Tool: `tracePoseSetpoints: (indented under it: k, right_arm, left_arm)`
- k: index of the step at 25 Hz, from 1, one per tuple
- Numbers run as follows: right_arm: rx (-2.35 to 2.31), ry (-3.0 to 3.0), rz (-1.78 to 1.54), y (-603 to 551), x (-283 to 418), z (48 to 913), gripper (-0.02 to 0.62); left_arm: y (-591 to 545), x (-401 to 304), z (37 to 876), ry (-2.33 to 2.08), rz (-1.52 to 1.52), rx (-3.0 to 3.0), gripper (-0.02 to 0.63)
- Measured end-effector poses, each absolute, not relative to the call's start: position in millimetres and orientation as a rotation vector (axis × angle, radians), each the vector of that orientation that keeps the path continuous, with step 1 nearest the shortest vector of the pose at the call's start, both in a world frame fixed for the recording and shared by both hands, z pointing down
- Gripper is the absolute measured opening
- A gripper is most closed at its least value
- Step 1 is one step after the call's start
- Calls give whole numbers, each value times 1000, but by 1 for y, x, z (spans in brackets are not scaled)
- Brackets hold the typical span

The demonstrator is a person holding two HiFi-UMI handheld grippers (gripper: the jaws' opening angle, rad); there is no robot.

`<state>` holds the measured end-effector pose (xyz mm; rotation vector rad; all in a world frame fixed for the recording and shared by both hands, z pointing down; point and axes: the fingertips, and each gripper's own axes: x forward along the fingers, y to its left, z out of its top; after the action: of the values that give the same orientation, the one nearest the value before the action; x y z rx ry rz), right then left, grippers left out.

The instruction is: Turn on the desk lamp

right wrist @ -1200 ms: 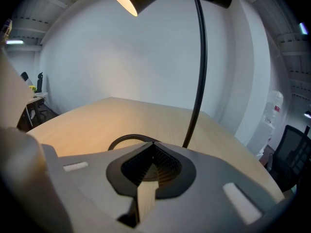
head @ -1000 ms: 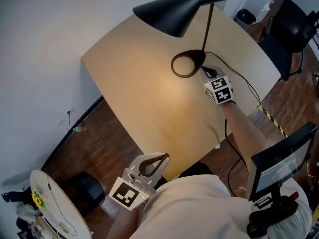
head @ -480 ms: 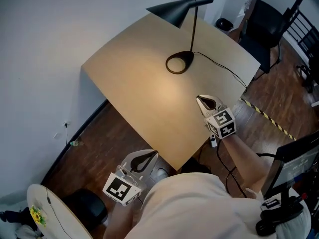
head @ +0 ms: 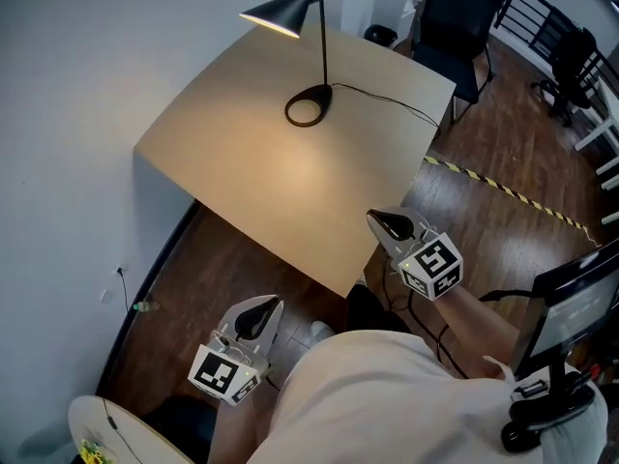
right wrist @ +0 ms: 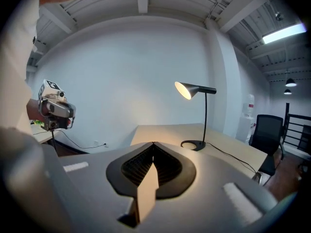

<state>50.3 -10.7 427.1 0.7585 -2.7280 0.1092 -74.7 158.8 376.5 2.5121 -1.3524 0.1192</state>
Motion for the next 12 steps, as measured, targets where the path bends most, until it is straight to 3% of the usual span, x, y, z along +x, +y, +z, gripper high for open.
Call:
tracePoseSetpoints:
  k: [12]
  right_arm:
    - [778,-2784,65,60,80,380,3]
  left_arm:
    - [175,-60,370,-1305,115,2578,18]
